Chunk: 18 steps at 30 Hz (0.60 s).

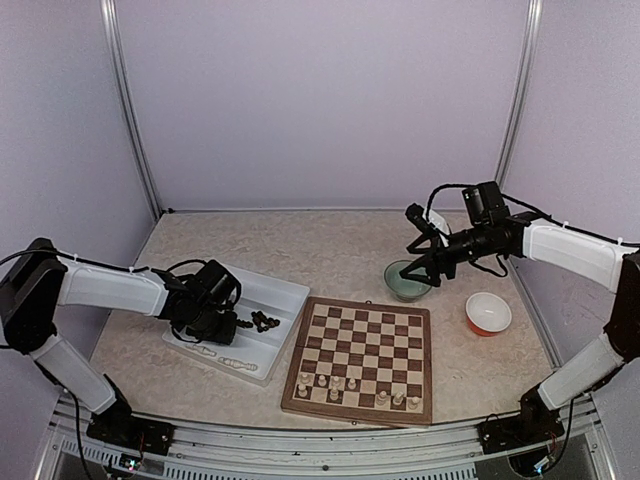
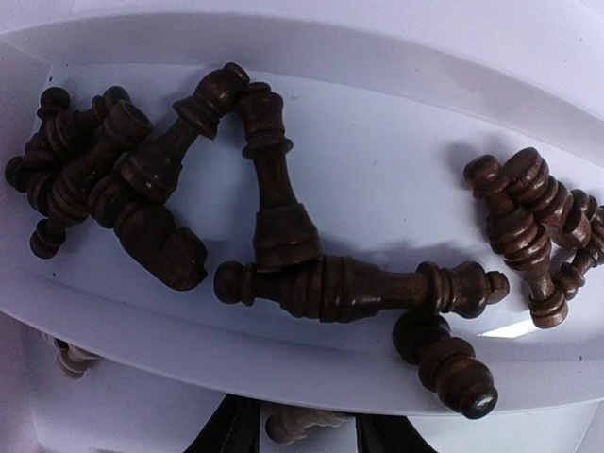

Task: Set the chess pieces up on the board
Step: Pick up the pawn from the storage box.

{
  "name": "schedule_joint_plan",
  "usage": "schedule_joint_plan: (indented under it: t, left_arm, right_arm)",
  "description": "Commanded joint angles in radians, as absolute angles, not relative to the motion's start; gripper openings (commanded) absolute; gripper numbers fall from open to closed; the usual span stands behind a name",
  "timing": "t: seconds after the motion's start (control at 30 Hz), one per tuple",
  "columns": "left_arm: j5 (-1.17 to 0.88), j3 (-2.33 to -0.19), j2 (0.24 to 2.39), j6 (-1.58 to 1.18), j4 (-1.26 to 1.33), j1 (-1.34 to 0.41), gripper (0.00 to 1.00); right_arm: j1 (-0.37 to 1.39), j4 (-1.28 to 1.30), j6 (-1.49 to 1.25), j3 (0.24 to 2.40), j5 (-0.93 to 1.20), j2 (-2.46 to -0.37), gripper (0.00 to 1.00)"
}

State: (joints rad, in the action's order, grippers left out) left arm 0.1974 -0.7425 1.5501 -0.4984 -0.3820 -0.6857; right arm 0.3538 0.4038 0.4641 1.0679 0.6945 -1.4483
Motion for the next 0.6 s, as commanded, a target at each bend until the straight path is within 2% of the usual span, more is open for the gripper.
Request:
schedule_joint_plan:
  t: [0.0, 0.3, 0.57]
  left_arm:
    - [0.189, -0.766, 1.592, -0.468, -0.368, -0.715, 0.33]
    - [0.231, -0.840, 1.614, -0.499, -0.505, -0.805, 0.18]
    - [0.210, -0.939, 1.472, -0.584, -0.635, -0.860, 0.17]
  right_arm:
    - [0.352, 0.426, 0.477, 1.076, 0.729, -1.467, 0.84]
    - [0.353, 0.436, 0.480, 1.080, 0.757, -1.478, 0.82]
    - [0.392, 0.490, 0.541, 1.103, 0.812, -1.492, 0.77]
